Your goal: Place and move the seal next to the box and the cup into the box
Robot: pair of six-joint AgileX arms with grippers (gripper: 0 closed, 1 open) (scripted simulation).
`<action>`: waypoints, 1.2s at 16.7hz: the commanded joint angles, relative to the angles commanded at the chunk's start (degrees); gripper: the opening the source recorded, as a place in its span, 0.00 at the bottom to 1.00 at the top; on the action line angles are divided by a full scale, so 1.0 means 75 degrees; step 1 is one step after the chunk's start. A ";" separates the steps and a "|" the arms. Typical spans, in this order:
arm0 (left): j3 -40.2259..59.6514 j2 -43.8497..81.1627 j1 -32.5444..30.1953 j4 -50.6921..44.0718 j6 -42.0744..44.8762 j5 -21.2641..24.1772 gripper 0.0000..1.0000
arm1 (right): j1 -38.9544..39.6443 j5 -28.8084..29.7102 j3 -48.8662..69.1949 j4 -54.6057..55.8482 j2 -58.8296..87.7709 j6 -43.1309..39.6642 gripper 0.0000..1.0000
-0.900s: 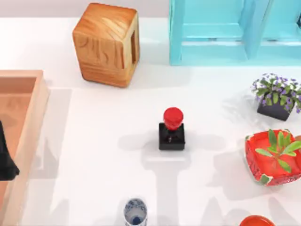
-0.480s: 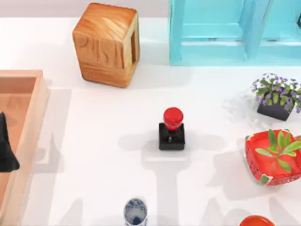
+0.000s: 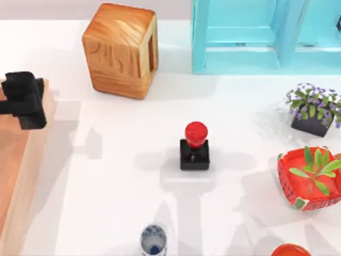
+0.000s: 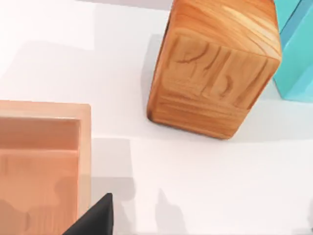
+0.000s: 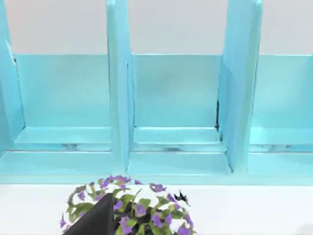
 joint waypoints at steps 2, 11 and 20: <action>0.1492 0.1519 -0.0477 -0.0971 -0.0454 0.0007 1.00 | 0.0000 0.0000 0.0000 0.0000 0.0000 0.0000 1.00; 0.8250 0.8430 -0.2595 -0.5342 -0.2501 0.0016 1.00 | 0.0000 0.0000 0.0000 0.0000 0.0000 0.0000 1.00; 1.2289 1.2499 -0.3826 -0.7930 -0.3708 0.0000 1.00 | 0.0000 0.0000 0.0000 0.0000 0.0000 0.0000 1.00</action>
